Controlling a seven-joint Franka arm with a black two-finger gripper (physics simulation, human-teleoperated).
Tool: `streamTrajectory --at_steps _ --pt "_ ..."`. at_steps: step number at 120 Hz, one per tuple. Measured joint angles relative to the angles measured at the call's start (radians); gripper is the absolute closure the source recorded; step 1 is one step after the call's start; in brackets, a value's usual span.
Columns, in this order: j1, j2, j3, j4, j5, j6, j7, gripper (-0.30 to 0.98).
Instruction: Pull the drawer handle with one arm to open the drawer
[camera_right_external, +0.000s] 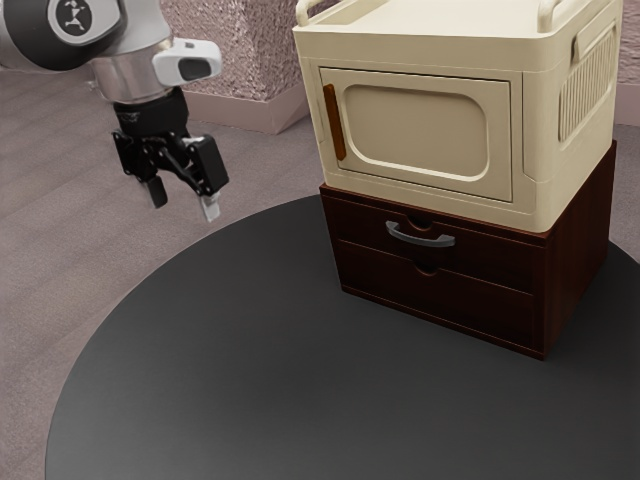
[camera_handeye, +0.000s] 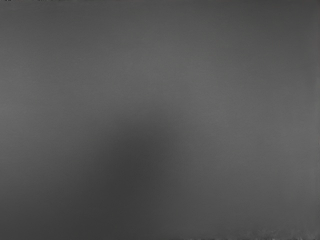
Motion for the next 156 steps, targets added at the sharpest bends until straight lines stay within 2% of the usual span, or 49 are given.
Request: streamTrajectory --at_steps 26,38,49,64,95,114,129,135,141,149,156 --pt "0.016 -0.003 0.001 0.011 -0.003 -0.006 0.006 0.00" --pt "0.037 -0.017 0.003 0.205 -0.006 -0.033 0.004 0.00" --pt "0.063 -0.066 -0.003 0.264 -0.008 -0.052 0.003 0.00" --pt "0.079 -0.080 -0.006 0.272 -0.010 -0.071 0.002 0.00" --pt "0.009 -0.081 0.003 0.267 -0.009 -0.089 0.001 0.00" --pt "0.008 -0.058 0.005 0.240 -0.008 -0.088 -0.008 0.00" --pt "0.018 -0.042 0.004 0.153 -0.008 -0.024 -0.033 0.00" --pt "0.026 -0.080 0.000 0.084 -0.006 0.001 -0.047 0.00" --pt "0.049 -0.171 -0.024 -0.091 -0.008 0.049 -0.059 0.00" --pt "0.030 -0.310 -0.041 -0.325 -0.013 0.118 -0.073 0.00" --pt "0.022 -0.387 -0.044 -0.469 -0.019 0.150 -0.085 0.00"
